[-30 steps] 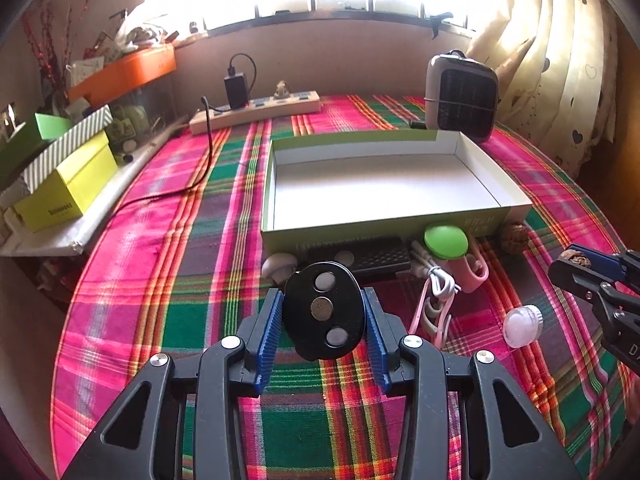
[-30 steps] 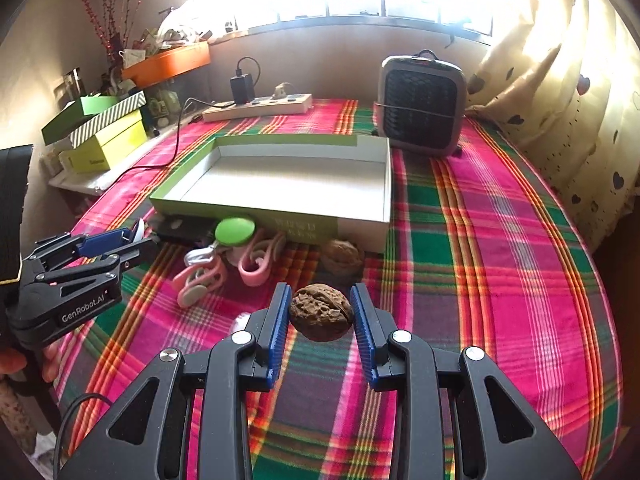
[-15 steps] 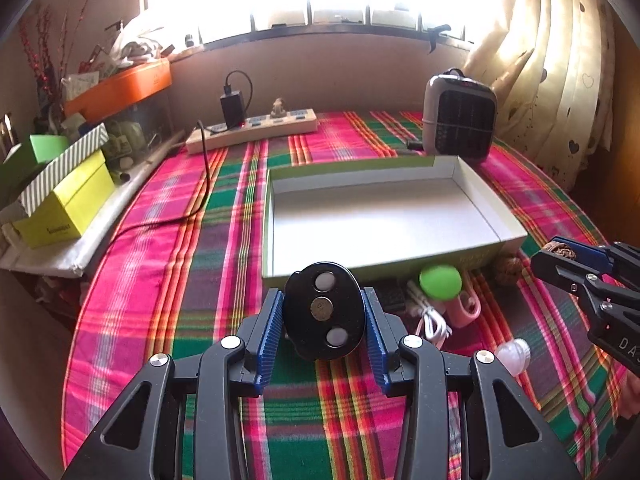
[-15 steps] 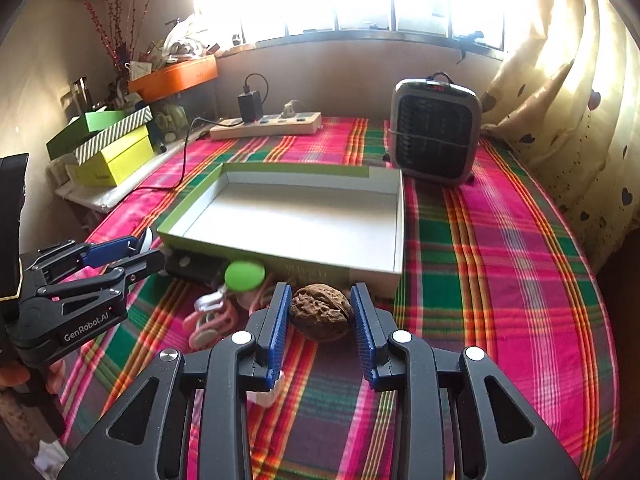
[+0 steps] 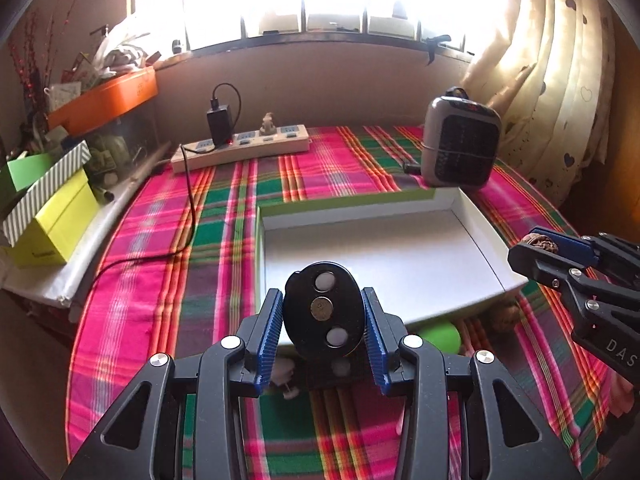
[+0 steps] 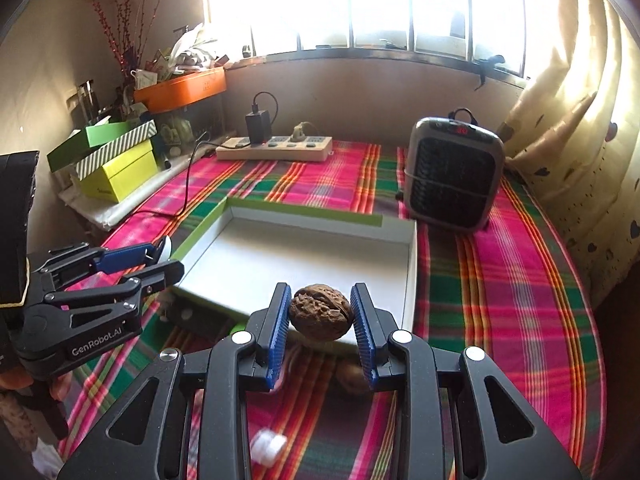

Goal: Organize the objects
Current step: 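Carry the walnut and black disc in both grippers over the white tray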

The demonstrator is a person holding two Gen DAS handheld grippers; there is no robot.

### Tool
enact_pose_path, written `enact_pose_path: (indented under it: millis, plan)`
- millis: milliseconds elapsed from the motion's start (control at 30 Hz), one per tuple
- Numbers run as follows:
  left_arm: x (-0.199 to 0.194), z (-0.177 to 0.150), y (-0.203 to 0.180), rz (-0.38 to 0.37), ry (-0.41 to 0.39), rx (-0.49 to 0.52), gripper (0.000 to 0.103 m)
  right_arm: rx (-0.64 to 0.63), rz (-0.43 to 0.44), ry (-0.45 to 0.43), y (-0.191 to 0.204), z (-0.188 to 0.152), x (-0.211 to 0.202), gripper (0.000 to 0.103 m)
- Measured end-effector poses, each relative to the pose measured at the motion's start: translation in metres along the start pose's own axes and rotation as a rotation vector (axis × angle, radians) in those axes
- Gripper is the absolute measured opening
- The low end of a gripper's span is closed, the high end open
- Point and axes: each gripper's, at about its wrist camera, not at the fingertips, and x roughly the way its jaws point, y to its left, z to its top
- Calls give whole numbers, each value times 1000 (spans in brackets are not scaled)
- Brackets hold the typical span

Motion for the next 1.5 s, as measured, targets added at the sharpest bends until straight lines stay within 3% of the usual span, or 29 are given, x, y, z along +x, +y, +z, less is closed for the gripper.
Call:
enact_pose_path:
  millis: [333, 933, 1500]
  plan:
    - [29, 21, 7, 1, 18, -9, 37, -26, -3, 30, -2, 31, 41, 32]
    - [93, 32, 7, 23, 110, 11, 37, -18, -44, 180, -19, 44, 125, 32]
    - [110, 32, 3, 34, 130, 39, 37, -36, -80, 219, -21, 44, 145, 32]
